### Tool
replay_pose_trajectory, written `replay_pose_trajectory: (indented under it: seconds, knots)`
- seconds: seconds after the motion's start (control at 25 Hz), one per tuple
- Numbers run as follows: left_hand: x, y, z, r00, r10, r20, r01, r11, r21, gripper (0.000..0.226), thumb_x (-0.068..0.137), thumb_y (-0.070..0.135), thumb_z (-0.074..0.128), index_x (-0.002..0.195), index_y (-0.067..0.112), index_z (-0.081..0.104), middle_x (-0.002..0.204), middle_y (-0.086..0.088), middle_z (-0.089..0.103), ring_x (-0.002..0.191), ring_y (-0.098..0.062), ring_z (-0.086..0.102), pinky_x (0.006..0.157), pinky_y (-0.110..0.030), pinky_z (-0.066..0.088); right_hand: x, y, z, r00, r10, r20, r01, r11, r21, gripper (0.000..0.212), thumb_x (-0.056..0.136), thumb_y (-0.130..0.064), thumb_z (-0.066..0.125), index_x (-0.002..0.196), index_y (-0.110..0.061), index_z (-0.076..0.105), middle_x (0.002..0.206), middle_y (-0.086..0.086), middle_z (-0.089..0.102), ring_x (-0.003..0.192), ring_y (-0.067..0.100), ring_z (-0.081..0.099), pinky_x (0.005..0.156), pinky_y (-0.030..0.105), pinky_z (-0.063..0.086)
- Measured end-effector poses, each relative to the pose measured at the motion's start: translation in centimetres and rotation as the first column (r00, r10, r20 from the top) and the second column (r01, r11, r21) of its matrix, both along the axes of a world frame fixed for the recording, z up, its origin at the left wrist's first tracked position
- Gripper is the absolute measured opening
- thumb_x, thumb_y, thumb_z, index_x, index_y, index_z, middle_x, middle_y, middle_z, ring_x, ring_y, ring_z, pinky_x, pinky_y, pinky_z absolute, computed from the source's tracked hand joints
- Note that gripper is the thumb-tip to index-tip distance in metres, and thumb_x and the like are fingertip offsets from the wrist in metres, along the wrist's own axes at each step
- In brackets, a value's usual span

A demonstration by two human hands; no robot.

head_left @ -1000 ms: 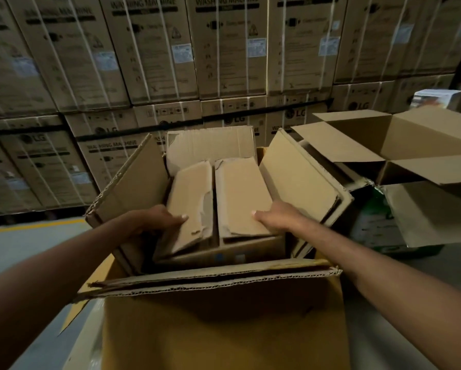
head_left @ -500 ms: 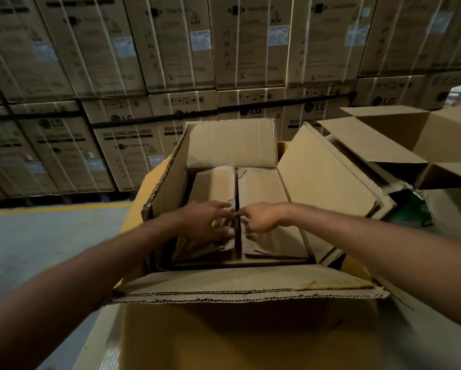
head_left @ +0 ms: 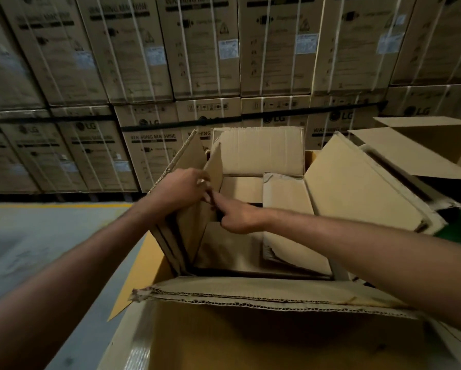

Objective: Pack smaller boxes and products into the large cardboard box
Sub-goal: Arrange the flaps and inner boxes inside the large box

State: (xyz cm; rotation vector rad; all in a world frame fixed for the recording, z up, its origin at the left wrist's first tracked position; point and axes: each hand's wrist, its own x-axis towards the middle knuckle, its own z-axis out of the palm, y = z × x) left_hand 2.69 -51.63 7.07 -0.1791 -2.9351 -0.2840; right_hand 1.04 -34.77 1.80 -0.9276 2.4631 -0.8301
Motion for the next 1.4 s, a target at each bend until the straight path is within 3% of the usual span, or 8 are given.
replay_pose_trajectory:
  seconds: [0.12,0.28,0.4,0.6,0.8,1.0,1.16,1.4]
  knots:
    - [-0.1,-1.2,-0.4,0.998,0.048,-0.036,-0.054,0.980,-0.193,0.025,0.095,0.014,0.054,0.116,0.015,0.068,0.101,-0.008,0.071,0.092,-0.026,0.070,0.080,-0.041,0.061,0.3,-1.4,-1.6,0.973,0.019,0.231,-0.002,0.997,-0.074,0.103,0.091,0.011,0.045,0.164,-0.036,-0.010,0.170,-0.005,0.020,0.147,0.025,0.040,0.114,0.037,0.041]
    - [0.4,-0.7,0.7,0.995,0.087,0.052,-0.069,0.955,-0.287,0.023,0.090,-0.001,0.053,0.077,0.019,0.052,0.084,-0.007,0.062,0.074,-0.020,0.061,0.060,-0.032,0.051,-0.1,-0.8,-3.1,0.964,0.067,0.259,-0.070,0.998,0.000,0.083,0.089,-0.006,0.054,0.163,-0.026,0.025,0.157,0.003,0.046,0.131,0.024,0.056,0.104,0.041,0.054]
    - [1.1,0.6,2.6,0.957,0.178,0.230,-0.073,0.913,-0.402,0.017,0.095,0.008,0.059,0.085,0.020,0.051,0.087,-0.002,0.055,0.073,-0.013,0.055,0.062,-0.026,0.049,0.4,0.2,-2.7,0.980,0.159,0.118,-0.178,0.969,0.171,0.075,0.096,-0.003,0.052,0.163,-0.023,0.024,0.158,0.005,0.046,0.135,0.024,0.052,0.108,0.036,0.049]
    - [1.5,4.2,2.5,0.972,0.192,0.138,0.019,0.518,-0.855,0.024,0.102,0.028,0.057,0.121,0.015,0.062,0.107,-0.002,0.064,0.083,-0.013,0.057,0.070,-0.027,0.043,-0.4,2.7,-3.5,0.952,0.276,-0.129,-0.146,0.784,0.604,0.049,0.097,-0.026,0.059,0.146,-0.023,0.053,0.139,0.006,0.060,0.116,0.027,0.062,0.098,0.039,0.053]
    - [-2.8,7.7,-2.6,0.748,0.064,0.661,0.363,0.794,-0.487,0.064,0.093,0.036,0.072,0.150,0.022,0.046,0.144,-0.005,0.055,0.125,-0.025,0.057,0.100,-0.039,0.051,-0.6,6.0,-1.2,0.851,0.322,-0.415,0.088,0.691,0.718,0.019,0.095,-0.024,0.056,0.105,-0.021,0.072,0.106,0.001,0.071,0.090,0.021,0.066,0.076,0.035,0.056]
    - [-4.4,7.8,-5.4,0.727,-0.019,0.686,0.371,0.852,-0.370,0.063,0.090,0.038,0.072,0.148,0.030,0.048,0.138,0.000,0.058,0.121,-0.023,0.058,0.103,-0.049,0.050,0.2,11.4,5.3,0.856,0.163,-0.490,0.293,0.629,0.720,0.003,0.096,-0.016,0.063,0.098,-0.018,0.065,0.083,-0.002,0.060,0.083,0.018,0.061,0.074,0.034,0.055]
    - [-4.9,8.3,-5.6,0.728,-0.134,0.672,0.367,0.905,-0.217,0.075,0.100,0.056,0.054,0.160,0.021,0.029,0.159,-0.005,0.040,0.143,-0.028,0.042,0.118,-0.045,0.035,-1.2,17.8,4.7,0.917,-0.105,-0.384,0.389,0.447,0.806,0.025,0.092,-0.015,0.062,0.116,-0.020,0.067,0.105,0.002,0.062,0.092,0.018,0.062,0.085,0.038,0.057]
    - [-4.6,10.0,-5.9,0.736,-0.268,0.622,0.431,0.894,-0.125,0.076,0.103,0.050,0.052,0.162,0.014,0.021,0.161,-0.007,0.038,0.145,-0.026,0.040,0.116,-0.037,0.034,-3.6,18.7,0.9,0.934,-0.184,-0.305,0.350,0.640,0.684,0.064,0.092,-0.022,0.054,0.153,-0.038,0.044,0.145,0.007,0.051,0.127,0.027,0.051,0.108,0.046,0.045]
